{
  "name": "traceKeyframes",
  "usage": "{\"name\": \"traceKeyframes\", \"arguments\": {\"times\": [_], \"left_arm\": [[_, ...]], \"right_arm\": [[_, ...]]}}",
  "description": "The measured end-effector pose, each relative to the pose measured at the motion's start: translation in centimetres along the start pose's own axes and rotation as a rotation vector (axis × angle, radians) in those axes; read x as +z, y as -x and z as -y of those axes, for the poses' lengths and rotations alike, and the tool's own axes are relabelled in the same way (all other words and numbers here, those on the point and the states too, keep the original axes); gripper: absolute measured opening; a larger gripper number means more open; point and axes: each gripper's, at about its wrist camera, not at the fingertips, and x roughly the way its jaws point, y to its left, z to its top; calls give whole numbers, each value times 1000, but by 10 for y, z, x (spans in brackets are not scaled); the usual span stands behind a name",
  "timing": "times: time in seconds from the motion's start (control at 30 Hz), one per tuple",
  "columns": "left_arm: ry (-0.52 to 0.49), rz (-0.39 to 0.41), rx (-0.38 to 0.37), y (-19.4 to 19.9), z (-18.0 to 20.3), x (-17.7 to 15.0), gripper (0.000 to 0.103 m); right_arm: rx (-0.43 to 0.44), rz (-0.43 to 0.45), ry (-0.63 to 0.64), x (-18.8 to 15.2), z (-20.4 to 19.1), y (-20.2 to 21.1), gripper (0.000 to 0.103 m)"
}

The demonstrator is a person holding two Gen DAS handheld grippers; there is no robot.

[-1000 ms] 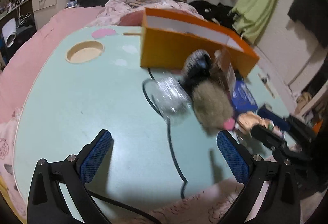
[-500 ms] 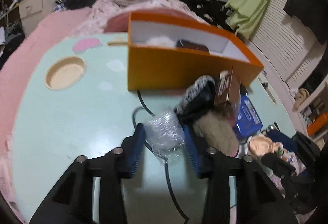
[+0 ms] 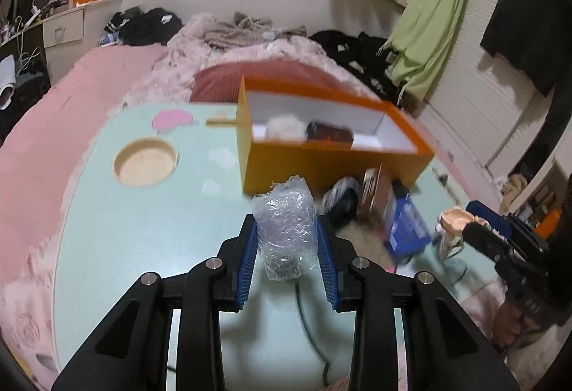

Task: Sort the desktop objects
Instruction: 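Place figurine in box with right gripper while left drops plastic bag in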

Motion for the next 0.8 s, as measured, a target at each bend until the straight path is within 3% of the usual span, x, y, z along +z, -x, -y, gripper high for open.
{"name": "traceKeyframes", "arguments": {"times": [0.13, 0.27, 0.33, 0.37, 0.43, 0.5, 0.57, 0.6, 0.73, 0.8], "left_arm": [[-12, 42, -75, -10, 13, 40, 34], [-37, 53, -73, -42, 28, 78, 35], [-28, 37, -58, -63, 29, 90, 45], [-30, 23, -32, -71, 29, 93, 52], [-44, 12, 1, -74, 28, 90, 53], [-51, 30, -14, -66, 25, 82, 57], [-40, 54, -25, -53, 18, 68, 69], [-32, 63, -25, -47, 15, 62, 70], [-15, 60, -64, -20, 7, 32, 70], [-21, 35, -63, -12, 9, 14, 76]], "right_arm": [[-34, 58, -32, 50, 25, -19, 37], [-51, 8, -118, 83, 55, -63, 38], [-74, -43, -164, 88, 67, -88, 43], [-90, -66, -190, 88, 74, -96, 54], [-96, -67, -240, 87, 85, -95, 55], [-92, -26, -261, 84, 90, -78, 61], [-117, 0, -263, 78, 90, -58, 65], [-125, 4, -261, 73, 90, -47, 67], [-135, -23, -243, 43, 76, -12, 74], [-157, -69, -179, 22, 59, -2, 78]]}}
